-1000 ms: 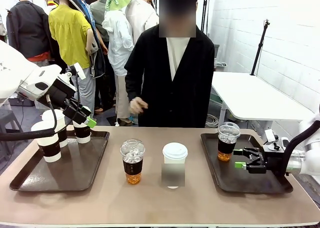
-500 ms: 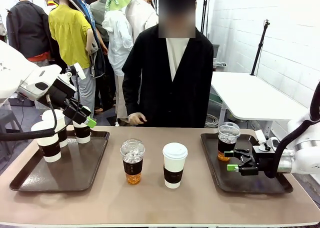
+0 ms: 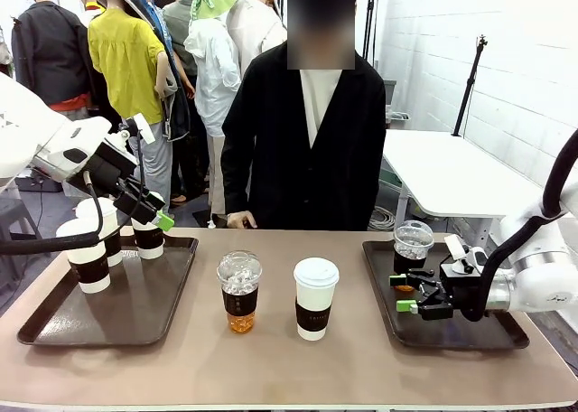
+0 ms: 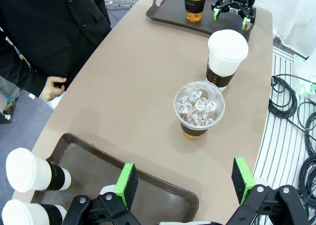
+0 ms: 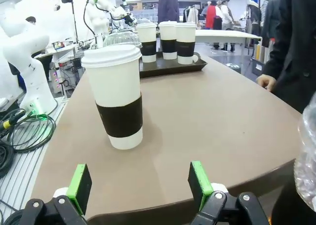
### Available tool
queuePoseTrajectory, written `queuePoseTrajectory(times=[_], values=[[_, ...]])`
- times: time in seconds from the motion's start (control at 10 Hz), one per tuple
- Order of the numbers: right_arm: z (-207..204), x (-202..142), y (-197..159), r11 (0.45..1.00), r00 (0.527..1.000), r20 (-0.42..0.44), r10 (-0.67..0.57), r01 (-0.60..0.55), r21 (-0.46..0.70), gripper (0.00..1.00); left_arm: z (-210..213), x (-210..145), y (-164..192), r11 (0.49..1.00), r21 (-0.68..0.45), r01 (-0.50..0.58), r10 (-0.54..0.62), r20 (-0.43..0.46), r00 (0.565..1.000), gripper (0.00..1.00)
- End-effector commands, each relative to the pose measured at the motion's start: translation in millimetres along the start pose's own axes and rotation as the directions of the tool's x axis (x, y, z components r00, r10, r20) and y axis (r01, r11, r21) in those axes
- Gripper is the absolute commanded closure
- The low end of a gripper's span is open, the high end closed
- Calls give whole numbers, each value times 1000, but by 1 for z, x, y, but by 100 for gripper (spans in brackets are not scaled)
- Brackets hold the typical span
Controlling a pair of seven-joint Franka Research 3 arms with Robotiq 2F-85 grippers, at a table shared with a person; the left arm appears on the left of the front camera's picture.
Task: Distribute the coffee onto the tray.
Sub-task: Pick up another iced Americano from the middle of the table and place it on the right Handle tray.
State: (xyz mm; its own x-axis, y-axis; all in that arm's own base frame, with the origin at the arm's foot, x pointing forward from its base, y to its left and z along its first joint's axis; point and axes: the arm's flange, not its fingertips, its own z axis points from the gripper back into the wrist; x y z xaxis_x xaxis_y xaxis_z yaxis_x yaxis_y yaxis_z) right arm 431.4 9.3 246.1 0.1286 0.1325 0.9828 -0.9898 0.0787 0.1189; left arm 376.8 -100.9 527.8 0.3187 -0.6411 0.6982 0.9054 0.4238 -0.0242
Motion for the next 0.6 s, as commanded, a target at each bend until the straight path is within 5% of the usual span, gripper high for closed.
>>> queuePoseTrajectory(times=[0.0, 0.5], values=[[-5, -6, 7, 999, 1000, 10, 29, -30, 21, 0, -1, -2, 2, 1000, -16, 14, -13, 23, 1000, 0], [-5, -2, 1, 1000, 1000, 2, 4, -4, 12, 0, -1, -2, 2, 1000, -16, 14, -13, 23, 1000, 0]])
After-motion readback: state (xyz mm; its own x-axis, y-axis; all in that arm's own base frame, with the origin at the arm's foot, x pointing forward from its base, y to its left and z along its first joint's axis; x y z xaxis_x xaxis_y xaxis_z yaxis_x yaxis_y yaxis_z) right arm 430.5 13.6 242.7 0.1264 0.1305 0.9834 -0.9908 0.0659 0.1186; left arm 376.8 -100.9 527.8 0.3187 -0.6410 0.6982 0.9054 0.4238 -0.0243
